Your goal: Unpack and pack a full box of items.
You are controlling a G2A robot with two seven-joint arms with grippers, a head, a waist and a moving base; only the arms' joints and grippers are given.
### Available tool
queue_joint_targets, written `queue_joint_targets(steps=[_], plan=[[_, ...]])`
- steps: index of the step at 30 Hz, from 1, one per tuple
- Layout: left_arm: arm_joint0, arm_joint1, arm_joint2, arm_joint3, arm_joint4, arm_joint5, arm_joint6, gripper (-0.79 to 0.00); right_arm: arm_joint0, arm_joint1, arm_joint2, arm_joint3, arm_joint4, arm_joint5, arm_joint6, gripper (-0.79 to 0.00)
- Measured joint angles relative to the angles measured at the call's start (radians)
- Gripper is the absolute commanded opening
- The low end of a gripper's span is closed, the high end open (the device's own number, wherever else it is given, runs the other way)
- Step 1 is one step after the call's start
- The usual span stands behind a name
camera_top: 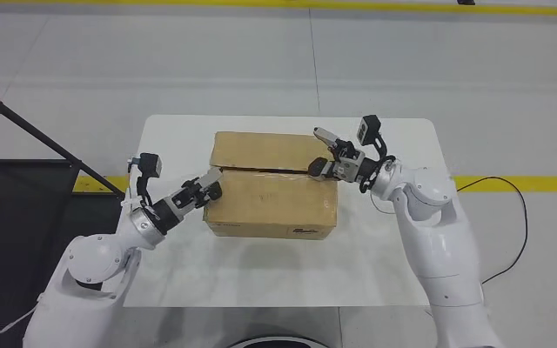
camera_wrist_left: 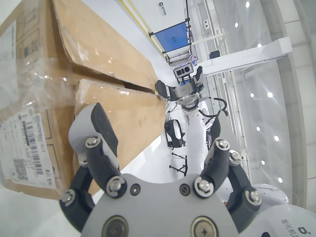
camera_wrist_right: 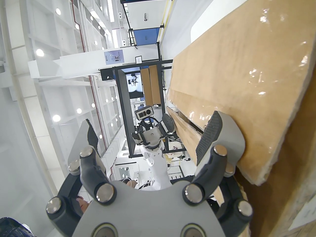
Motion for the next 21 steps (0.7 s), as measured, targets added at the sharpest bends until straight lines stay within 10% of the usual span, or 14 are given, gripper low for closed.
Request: queue_joint_targets(steps=[21], plan=[[0.136, 0.005, -0.224, -0.021, -0.096, -0.014, 0.051, 0.0, 0.034, 0.036, 0.007, 0.133, -0.012, -0.148, 0.179, 0.0]])
